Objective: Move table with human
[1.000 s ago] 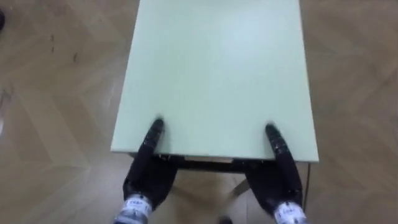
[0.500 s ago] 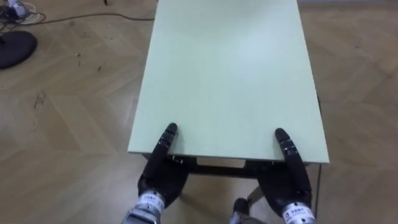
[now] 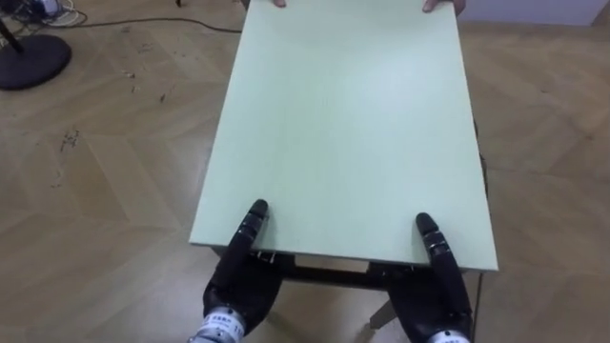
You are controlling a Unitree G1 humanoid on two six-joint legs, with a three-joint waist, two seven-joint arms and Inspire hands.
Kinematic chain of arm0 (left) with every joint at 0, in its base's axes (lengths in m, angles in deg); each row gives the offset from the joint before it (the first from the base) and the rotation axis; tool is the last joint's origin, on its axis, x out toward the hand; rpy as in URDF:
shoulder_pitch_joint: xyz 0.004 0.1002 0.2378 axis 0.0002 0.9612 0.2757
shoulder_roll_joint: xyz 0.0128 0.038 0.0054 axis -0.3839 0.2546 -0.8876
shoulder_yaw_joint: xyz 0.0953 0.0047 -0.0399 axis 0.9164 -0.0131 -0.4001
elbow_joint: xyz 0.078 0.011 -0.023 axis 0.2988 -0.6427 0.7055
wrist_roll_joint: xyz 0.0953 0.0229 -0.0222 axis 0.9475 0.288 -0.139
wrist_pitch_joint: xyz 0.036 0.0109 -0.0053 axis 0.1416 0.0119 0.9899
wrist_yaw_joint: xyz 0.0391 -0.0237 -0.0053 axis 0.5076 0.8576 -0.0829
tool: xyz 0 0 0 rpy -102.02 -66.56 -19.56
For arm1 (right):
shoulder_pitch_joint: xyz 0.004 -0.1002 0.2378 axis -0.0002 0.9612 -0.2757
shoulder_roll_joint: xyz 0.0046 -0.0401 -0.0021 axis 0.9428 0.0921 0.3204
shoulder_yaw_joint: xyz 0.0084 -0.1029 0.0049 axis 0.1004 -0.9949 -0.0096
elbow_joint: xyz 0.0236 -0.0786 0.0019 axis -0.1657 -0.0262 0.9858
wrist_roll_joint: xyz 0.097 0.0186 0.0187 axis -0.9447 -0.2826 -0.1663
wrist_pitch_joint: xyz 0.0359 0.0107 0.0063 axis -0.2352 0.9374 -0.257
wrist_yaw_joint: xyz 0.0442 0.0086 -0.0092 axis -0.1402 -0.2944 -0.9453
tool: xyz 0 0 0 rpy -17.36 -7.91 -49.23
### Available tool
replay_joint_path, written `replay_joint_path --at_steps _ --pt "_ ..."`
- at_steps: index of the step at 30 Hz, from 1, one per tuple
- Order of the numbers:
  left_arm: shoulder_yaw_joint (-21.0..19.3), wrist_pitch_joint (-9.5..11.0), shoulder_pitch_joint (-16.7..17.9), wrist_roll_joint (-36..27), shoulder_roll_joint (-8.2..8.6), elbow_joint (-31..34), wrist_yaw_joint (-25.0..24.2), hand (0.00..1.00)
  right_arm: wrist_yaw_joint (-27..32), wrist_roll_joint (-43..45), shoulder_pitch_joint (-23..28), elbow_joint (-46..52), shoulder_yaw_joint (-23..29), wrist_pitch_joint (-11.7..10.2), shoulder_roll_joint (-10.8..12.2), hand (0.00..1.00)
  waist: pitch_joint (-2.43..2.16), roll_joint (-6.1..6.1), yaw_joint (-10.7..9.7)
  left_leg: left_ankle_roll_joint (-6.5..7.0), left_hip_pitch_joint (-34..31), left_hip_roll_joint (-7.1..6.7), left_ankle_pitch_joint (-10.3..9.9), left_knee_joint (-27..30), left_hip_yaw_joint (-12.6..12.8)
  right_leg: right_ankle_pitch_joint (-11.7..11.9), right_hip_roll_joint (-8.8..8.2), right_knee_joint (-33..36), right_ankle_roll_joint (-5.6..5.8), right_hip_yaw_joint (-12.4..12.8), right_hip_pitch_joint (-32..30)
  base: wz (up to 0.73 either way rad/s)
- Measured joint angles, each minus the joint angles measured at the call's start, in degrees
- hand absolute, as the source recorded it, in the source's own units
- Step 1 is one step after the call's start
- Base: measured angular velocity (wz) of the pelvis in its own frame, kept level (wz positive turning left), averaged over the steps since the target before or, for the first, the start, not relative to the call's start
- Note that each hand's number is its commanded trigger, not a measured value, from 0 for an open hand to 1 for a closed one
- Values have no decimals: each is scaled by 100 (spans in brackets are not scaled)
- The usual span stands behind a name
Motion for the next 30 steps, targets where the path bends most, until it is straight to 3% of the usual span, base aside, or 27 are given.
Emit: replay_joint_path --at_steps 6,14,18,21,30 --pt "-67 97 202 91 10 131 -18 100 0 -28 -3 0 -196 -102 -9 100 10 -51 33 -25 88 20 49 -181 -67 74 59 -262 1 -85 170 5" --pt "-94 122 239 61 22 163 -75 100 -7 11 -135 3 -206 -85 -95 100 25 -72 112 -59 28 62 70 -153 -409 80 83 -558 -1 -488 428 24" --pt "-114 136 240 -126 20 232 -143 100 -1 45 -391 2 -199 -21 -214 100 40 -37 202 -76 -28 88 95 -136 -522 79 87 -633 0 -618 470 22" --pt "-156 147 240 -158 116 240 -176 100 56 44 -561 1 -188 53 -303 100 40 7 290 -79 -30 101 97 -138 -577 60 85 -645 20 -658 520 18" --pt "-114 262 245 -160 154 256 -207 100 59 77 -627 16 -148 133 -357 100 19 109 162 -69 -119 78 106 -141 -612 -76 -46 -620 114 -1087 761 44"
